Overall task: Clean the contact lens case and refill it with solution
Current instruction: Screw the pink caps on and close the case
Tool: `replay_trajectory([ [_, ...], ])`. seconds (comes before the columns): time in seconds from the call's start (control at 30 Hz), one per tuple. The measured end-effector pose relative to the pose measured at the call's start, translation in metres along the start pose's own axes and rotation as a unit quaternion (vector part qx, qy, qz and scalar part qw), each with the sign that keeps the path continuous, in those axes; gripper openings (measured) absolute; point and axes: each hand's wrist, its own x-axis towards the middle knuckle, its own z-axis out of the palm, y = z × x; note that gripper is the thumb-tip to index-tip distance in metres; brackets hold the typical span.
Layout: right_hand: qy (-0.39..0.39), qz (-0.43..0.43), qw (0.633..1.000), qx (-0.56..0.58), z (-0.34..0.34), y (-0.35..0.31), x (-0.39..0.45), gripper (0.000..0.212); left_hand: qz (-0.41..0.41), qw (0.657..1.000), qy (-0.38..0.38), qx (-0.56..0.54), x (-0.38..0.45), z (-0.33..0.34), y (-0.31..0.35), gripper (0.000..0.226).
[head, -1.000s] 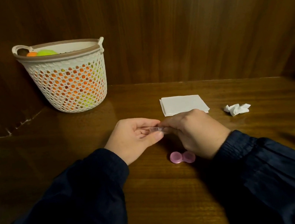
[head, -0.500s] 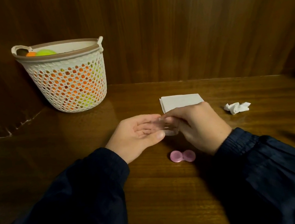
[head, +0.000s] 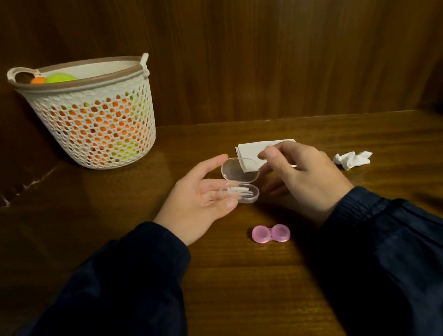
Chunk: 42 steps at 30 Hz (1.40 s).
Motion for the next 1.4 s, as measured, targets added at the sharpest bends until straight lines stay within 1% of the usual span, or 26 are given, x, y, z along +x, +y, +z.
replay_trajectory([
  [0.03, -0.040, 0.007, 0.999, -0.024, -0.005, 0.000, 0.001, 0.026, -0.010, 1.000, 0.023, -0.004, 0.001, -0.001, -0.002, 0.078],
  [0.07, -0.097, -0.001, 0.993, -0.069, -0.012, 0.002, 0.002, 0.023, -0.022, 0.999, 0.044, -0.008, 0.002, -0.001, -0.003, 0.078],
  [0.13, -0.212, -0.017, 0.967, -0.139, -0.021, 0.003, 0.001, 0.023, -0.044, 0.996, 0.071, -0.013, 0.004, -0.002, -0.004, 0.080],
  [0.17, -0.235, -0.027, 0.961, -0.143, -0.023, 0.002, 0.000, 0.022, -0.050, 0.996, 0.075, -0.011, 0.005, -0.002, -0.005, 0.080],
  [0.2, -0.224, -0.044, 0.964, -0.138, -0.022, 0.001, -0.001, 0.019, -0.052, 0.996, 0.073, -0.007, 0.005, -0.002, -0.005, 0.080],
  [0.27, -0.155, -0.104, 0.972, -0.145, -0.016, 0.001, -0.002, 0.011, -0.044, 0.998, 0.055, 0.000, 0.005, -0.001, -0.005, 0.080],
  [0.3, -0.126, -0.133, 0.969, -0.164, -0.014, 0.000, -0.002, 0.009, -0.038, 0.998, 0.043, 0.003, 0.005, -0.001, -0.005, 0.080],
  [0.37, -0.102, -0.168, 0.956, -0.217, -0.010, 0.000, -0.002, 0.006, -0.029, 0.999, 0.022, 0.008, 0.004, 0.000, -0.005, 0.080],
  [0.47, -0.096, -0.163, 0.941, -0.280, -0.008, -0.001, -0.002, 0.007, -0.016, 1.000, -0.003, 0.014, 0.003, 0.002, -0.003, 0.080],
  [0.6, -0.109, -0.159, 0.927, -0.322, -0.004, -0.006, -0.002, 0.014, -0.009, 0.999, -0.022, 0.031, 0.002, 0.004, 0.000, 0.081],
  [0.77, -0.120, -0.157, 0.907, -0.372, 0.000, -0.009, 0.001, 0.012, -0.003, 0.999, -0.034, 0.040, 0.001, 0.006, 0.000, 0.083],
  [0.9, -0.121, -0.170, 0.903, -0.377, 0.003, -0.011, 0.001, 0.014, -0.002, 0.999, -0.036, 0.041, 0.002, 0.006, 0.000, 0.082],
  [1.07, -0.081, -0.187, 0.905, -0.372, -0.001, -0.016, -0.002, 0.013, -0.008, 0.999, -0.031, 0.031, 0.002, 0.004, 0.001, 0.080],
  [1.27, -0.075, -0.204, 0.896, -0.387, 0.004, -0.015, -0.003, 0.016, -0.009, 0.999, -0.031, 0.032, 0.002, 0.005, 0.002, 0.081],
  [1.4, -0.088, -0.194, 0.895, -0.391, 0.006, -0.013, -0.002, 0.019, -0.009, 0.999, -0.035, 0.031, 0.001, 0.006, 0.002, 0.082],
])
